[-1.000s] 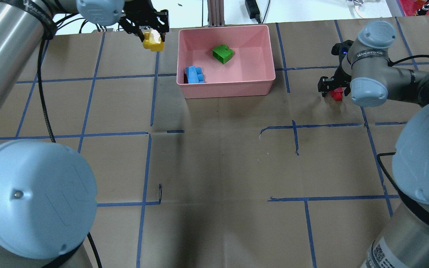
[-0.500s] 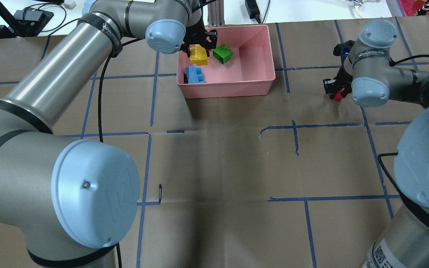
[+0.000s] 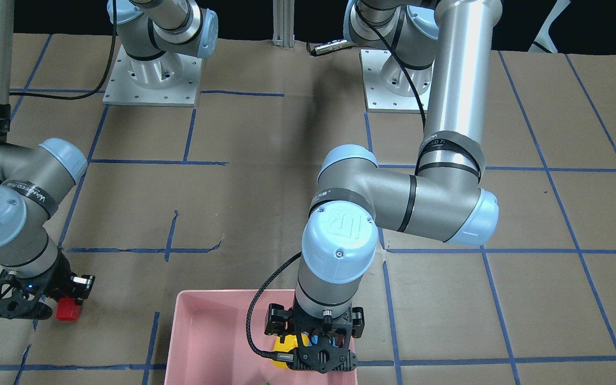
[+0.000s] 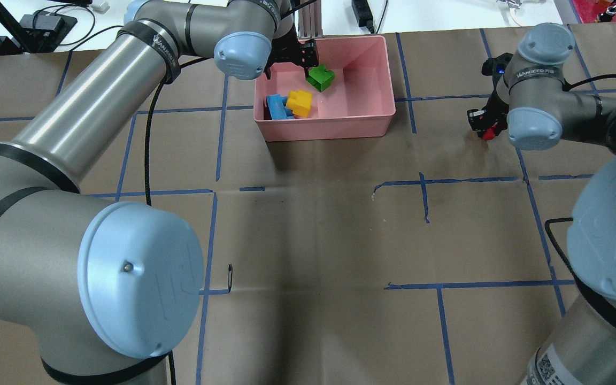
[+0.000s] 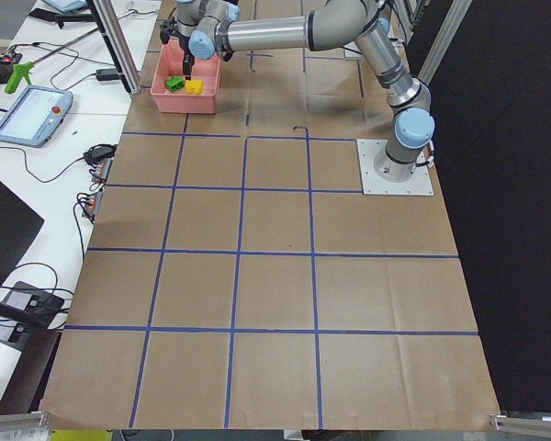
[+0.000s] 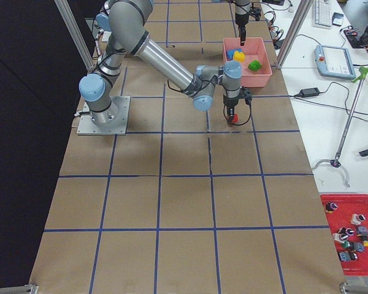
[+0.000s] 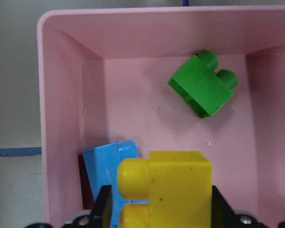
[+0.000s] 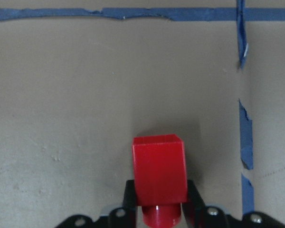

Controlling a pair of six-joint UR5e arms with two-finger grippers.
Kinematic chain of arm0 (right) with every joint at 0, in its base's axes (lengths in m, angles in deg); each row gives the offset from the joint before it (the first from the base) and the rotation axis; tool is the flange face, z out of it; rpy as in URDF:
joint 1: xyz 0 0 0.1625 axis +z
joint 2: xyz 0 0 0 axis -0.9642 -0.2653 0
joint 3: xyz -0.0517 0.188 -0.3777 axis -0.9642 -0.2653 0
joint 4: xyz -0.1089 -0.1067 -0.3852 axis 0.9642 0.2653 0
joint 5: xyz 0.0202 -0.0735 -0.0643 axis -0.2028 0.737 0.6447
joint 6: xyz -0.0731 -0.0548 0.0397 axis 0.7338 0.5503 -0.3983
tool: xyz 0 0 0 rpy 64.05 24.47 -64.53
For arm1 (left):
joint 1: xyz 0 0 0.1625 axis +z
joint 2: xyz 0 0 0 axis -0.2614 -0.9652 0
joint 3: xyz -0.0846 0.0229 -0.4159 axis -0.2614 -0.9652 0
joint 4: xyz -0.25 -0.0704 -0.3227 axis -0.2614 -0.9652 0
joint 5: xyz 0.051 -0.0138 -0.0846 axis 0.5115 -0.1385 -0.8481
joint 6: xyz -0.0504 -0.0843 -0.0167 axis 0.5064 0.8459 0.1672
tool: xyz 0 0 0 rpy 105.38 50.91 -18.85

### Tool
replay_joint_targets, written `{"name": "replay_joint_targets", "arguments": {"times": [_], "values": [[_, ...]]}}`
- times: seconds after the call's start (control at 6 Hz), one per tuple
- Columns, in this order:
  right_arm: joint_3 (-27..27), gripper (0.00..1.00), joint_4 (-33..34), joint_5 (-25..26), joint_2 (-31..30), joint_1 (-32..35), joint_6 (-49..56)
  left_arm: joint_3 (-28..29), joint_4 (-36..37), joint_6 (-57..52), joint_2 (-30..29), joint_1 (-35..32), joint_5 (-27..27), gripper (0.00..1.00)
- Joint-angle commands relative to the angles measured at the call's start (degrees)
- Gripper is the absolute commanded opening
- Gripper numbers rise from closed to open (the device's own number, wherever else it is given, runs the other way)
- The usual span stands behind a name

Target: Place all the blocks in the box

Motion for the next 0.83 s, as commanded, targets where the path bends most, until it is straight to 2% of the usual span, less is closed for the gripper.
{"name": "replay_joint_targets", "arguments": {"times": [0.0, 0.17, 0.33, 0.5, 0.67], "values": [[-0.2, 0.03, -0.3, -0.8, -3.0, 0.2, 0.4, -0.3, -6.2, -1.1, 5.8, 1.8, -0.1, 1.00], [-1.0, 0.03, 0.0, -5.8, -4.3, 0.6, 4.1, -2.1, -11.2, -6.2, 10.7, 4.0, 0.0, 1.00], [-4.8, 0.03, 0.5, -11.9, -4.5, 2.0, 5.6, -5.9, -14.7, -13.0, 15.6, 7.1, 0.2, 1.00], [-9.4, 0.03, 1.0, -19.9, -3.0, 5.5, 7.2, -13.0, -15.3, -17.9, 22.7, 9.6, 0.1, 1.00], [-14.5, 0.04, 4.7, -24.9, 1.2, 9.9, 7.1, -20.2, -16.6, -19.8, 30.7, 11.8, 0.1, 1.00]]}}
